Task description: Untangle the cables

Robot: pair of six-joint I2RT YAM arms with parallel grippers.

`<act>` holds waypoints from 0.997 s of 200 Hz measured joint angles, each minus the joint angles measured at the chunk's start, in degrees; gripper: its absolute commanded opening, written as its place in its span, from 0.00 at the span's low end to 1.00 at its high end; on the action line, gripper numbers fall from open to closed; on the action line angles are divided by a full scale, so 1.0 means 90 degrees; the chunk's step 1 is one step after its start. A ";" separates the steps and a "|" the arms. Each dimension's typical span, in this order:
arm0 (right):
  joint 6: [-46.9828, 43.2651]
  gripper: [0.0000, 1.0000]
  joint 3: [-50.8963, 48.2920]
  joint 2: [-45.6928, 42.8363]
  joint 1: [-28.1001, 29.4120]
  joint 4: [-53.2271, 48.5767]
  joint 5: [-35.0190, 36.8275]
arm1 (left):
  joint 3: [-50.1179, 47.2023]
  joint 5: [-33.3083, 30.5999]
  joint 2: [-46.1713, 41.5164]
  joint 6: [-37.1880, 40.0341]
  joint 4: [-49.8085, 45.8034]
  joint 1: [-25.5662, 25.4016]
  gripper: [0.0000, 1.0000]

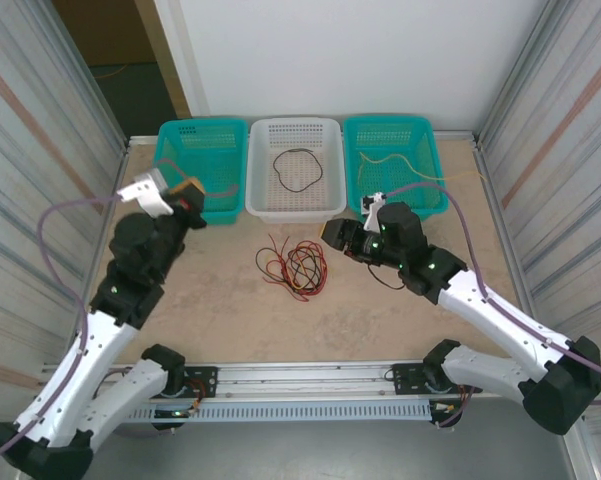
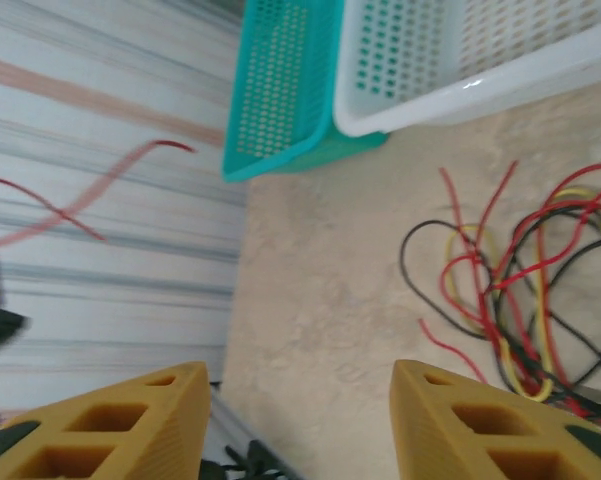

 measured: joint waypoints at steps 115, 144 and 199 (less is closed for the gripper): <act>-0.1141 0.54 0.0245 -0.0107 0.0039 -0.1659 0.0610 | 0.5100 0.1324 0.5700 0.0874 -0.2499 0.2232 0.38; -0.1297 0.55 0.0393 -0.0112 0.0039 -0.1877 0.0726 | 0.5639 0.1297 0.6628 0.0942 -0.3079 0.2237 0.66; -0.1702 0.54 0.0981 0.0461 0.0039 -0.2237 0.0913 | 0.5229 0.1268 0.6875 0.1171 -0.3405 0.1921 0.73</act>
